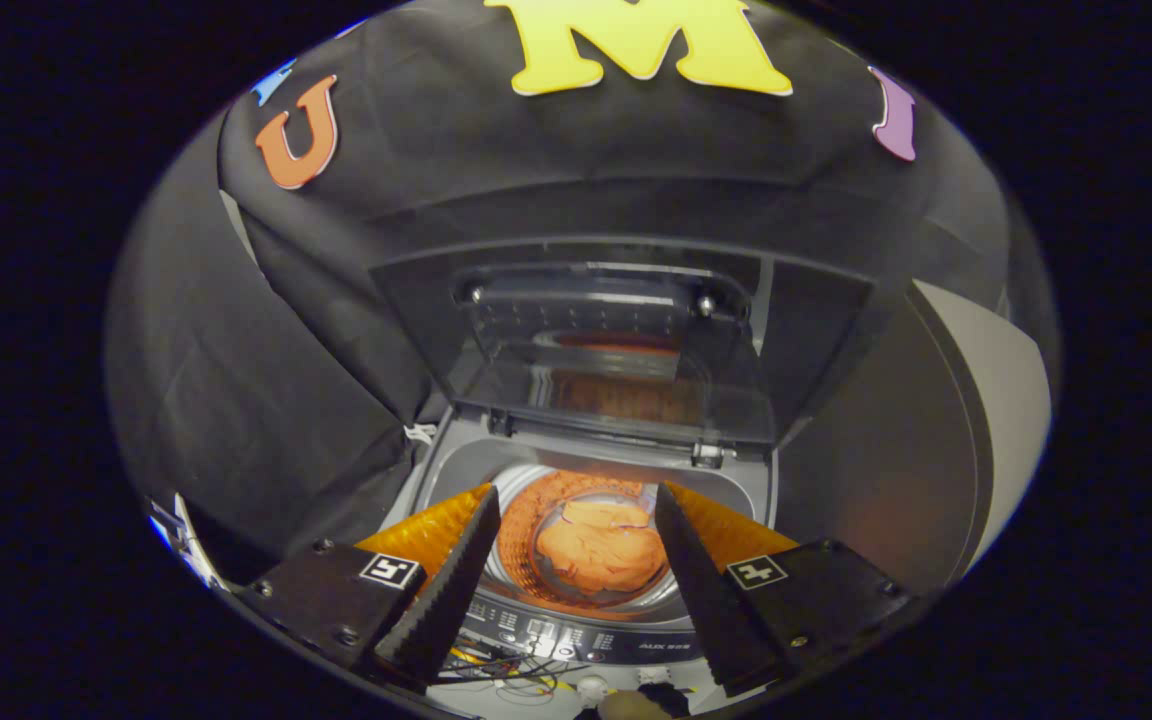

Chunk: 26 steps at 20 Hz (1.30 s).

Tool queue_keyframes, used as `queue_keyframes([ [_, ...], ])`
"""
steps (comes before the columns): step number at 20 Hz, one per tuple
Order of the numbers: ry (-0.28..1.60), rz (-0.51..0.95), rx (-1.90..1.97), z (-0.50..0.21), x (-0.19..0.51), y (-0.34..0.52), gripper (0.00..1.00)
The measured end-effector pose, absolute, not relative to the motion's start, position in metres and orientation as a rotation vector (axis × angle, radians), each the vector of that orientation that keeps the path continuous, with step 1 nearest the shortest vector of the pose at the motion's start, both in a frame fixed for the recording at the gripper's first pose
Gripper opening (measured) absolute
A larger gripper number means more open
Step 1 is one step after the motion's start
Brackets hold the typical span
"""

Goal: Put the clothes into the washing machine and then close the washing machine lid.

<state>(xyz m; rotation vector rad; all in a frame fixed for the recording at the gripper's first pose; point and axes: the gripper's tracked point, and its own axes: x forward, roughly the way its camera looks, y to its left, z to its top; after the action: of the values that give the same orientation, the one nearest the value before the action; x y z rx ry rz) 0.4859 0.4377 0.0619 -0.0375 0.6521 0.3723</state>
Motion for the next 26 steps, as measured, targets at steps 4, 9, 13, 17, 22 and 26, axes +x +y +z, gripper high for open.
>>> queue_keyframes([
  [4,0.578,0.403,-0.001,0.116,0.489,0.455,0.97],
  [9,0.437,0.401,0.03,0.195,0.512,0.471,0.97],
  [13,0.355,0.337,0.01,0.233,0.544,0.478,0.97],
  [17,0.351,0.264,0.002,0.238,0.576,0.48,0.97],
  [22,0.397,0.178,0.014,0.21,0.612,0.475,0.97],
  [26,0.428,0.118,-0.042,0.177,0.626,0.464,0.97],
])
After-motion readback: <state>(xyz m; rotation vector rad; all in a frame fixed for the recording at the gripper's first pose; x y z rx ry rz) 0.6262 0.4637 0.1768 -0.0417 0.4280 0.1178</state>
